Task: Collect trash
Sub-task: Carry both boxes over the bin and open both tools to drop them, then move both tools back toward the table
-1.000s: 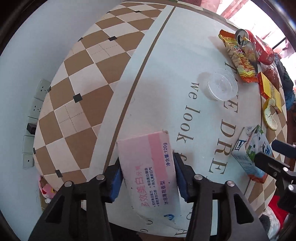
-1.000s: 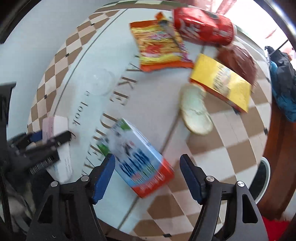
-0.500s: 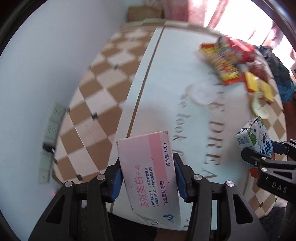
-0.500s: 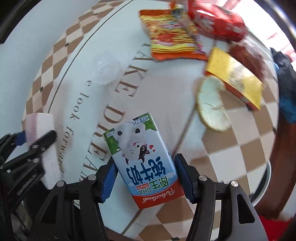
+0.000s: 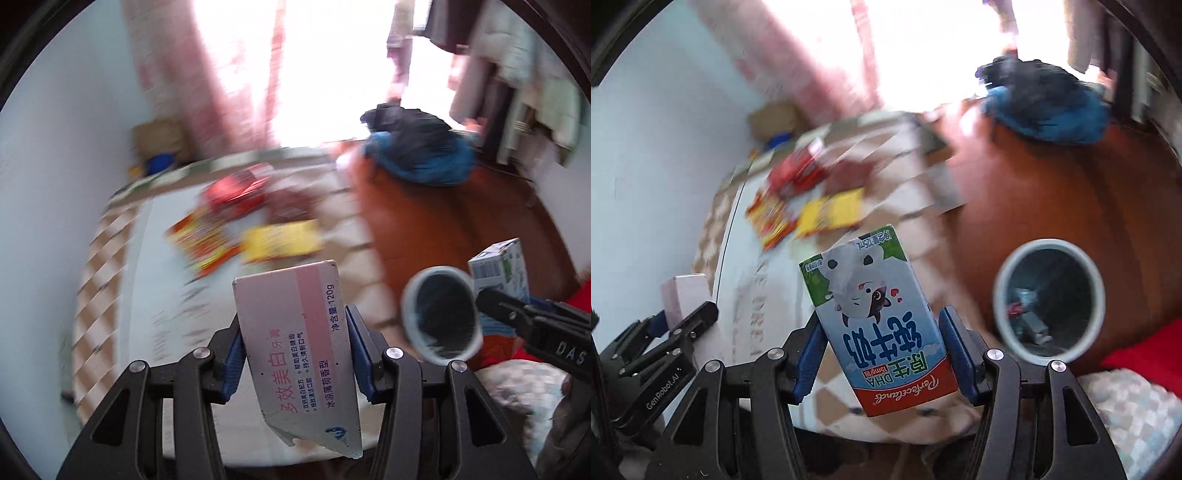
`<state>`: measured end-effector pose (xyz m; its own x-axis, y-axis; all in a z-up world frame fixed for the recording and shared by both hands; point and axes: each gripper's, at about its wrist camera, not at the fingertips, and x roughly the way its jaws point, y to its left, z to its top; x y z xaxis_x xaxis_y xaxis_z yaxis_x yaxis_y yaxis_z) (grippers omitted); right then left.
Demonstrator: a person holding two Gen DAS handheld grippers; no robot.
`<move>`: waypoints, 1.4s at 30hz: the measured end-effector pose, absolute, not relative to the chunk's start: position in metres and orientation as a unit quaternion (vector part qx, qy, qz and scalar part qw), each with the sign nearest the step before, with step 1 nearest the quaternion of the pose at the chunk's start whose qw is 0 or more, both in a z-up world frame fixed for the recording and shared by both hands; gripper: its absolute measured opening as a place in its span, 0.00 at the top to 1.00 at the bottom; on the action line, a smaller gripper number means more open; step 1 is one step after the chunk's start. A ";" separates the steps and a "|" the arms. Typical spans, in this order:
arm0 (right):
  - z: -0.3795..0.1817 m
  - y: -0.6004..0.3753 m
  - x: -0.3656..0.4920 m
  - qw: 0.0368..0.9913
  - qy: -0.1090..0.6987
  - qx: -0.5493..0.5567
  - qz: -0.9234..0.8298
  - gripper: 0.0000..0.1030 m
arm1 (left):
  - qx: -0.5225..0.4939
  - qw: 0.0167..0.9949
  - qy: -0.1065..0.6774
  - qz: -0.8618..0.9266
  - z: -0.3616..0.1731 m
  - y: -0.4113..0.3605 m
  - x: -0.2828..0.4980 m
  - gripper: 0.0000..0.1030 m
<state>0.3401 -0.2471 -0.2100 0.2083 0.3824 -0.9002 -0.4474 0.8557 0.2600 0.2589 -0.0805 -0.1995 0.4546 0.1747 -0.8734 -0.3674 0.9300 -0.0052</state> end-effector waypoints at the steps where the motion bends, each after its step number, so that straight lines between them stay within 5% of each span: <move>1: -0.209 -0.260 0.345 0.782 0.567 -0.019 0.257 0.40 | -0.092 0.852 0.494 0.144 -0.197 -0.096 0.274 0.56; 10: -0.216 -0.416 0.414 0.809 0.569 0.039 0.142 0.40 | -0.075 0.846 0.528 0.025 -0.235 -0.219 0.385 0.56; 20: -0.357 -0.494 0.480 0.743 0.658 0.100 0.075 0.40 | -0.100 0.759 0.644 -0.017 -0.354 -0.259 0.475 0.54; 27: -0.418 -0.494 0.507 0.719 0.684 0.103 0.060 0.39 | -0.110 0.734 0.670 -0.002 -0.384 -0.261 0.496 0.53; 29: -0.426 -0.492 0.512 0.719 0.685 0.103 0.058 0.39 | -0.106 0.734 0.671 0.006 -0.386 -0.262 0.497 0.44; 31: -0.435 -0.489 0.517 0.717 0.687 0.103 0.056 0.38 | -0.100 0.735 0.670 0.013 -0.385 -0.260 0.494 0.15; 34: -0.441 -0.484 0.521 0.715 0.690 0.101 0.055 0.12 | -0.090 0.738 0.669 0.025 -0.383 -0.256 0.488 0.13; 37: -0.437 -0.484 0.519 0.717 0.689 0.093 0.055 0.00 | -0.087 0.740 0.665 0.044 -0.380 -0.249 0.480 0.13; 42: -0.423 -0.484 0.505 0.726 0.685 0.058 0.028 0.00 | -0.067 0.748 0.658 0.061 -0.371 -0.245 0.464 0.00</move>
<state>0.5053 -0.4840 -0.4233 0.0613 0.1211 -0.9908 0.0387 0.9916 0.1236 0.4639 -0.2447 -0.3708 0.1277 0.0031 -0.9918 -0.1806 0.9834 -0.0202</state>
